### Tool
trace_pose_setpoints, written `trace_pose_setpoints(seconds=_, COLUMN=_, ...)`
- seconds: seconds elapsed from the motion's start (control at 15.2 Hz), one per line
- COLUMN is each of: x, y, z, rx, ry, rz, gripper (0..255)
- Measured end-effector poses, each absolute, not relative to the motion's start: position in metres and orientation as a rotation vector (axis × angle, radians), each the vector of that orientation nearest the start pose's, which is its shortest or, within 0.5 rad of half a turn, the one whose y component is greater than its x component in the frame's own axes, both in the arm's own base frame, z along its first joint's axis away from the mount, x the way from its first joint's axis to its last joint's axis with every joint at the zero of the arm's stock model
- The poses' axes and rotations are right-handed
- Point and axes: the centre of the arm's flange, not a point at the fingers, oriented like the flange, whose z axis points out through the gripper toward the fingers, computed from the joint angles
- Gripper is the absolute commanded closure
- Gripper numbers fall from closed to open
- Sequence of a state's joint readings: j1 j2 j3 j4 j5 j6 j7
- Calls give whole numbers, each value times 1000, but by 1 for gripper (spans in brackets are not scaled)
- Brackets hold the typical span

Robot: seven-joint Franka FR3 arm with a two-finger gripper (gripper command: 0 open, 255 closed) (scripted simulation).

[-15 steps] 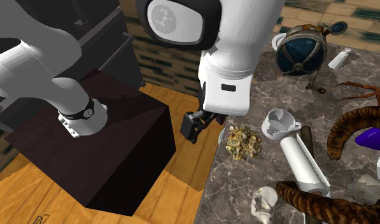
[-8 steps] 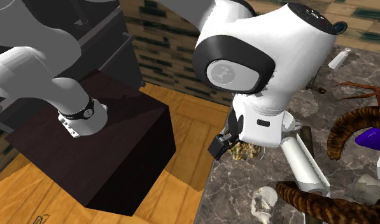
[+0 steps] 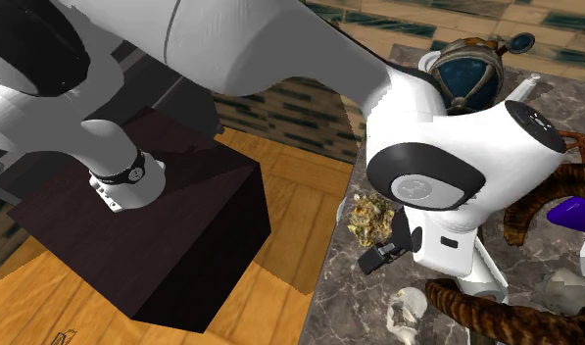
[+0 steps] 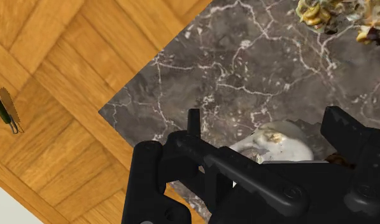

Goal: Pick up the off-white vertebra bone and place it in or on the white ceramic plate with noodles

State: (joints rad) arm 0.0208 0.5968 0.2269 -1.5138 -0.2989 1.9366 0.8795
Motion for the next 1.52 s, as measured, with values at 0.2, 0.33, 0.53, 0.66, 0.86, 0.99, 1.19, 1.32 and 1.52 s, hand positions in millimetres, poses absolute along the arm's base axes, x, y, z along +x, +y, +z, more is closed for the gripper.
trace_pose_setpoints(seconds=0.2, x=699, y=129, z=283, rx=-3220, ry=923, rz=108, gripper=0)
trace_pose_setpoints(seconds=0.33, x=701, y=129, z=271, rx=-3219, ry=930, rz=110, gripper=0)
trace_pose_setpoints(seconds=0.53, x=699, y=125, z=256, rx=-3219, ry=932, rz=110, gripper=0)
trace_pose_setpoints(seconds=0.66, x=698, y=124, z=246, rx=-3219, ry=933, rz=110, gripper=0)
trace_pose_setpoints(seconds=0.86, x=698, y=123, z=243, rx=-3219, ry=933, rz=109, gripper=0)
trace_pose_setpoints(seconds=0.99, x=698, y=123, z=242, rx=-3219, ry=933, rz=109, gripper=0)
trace_pose_setpoints(seconds=1.19, x=698, y=123, z=242, rx=-3219, ry=933, rz=109, gripper=255)
trace_pose_setpoints(seconds=1.32, x=698, y=123, z=242, rx=-3219, ry=933, rz=109, gripper=255)
trace_pose_setpoints(seconds=1.52, x=698, y=123, z=242, rx=-3219, ry=933, rz=109, gripper=255)
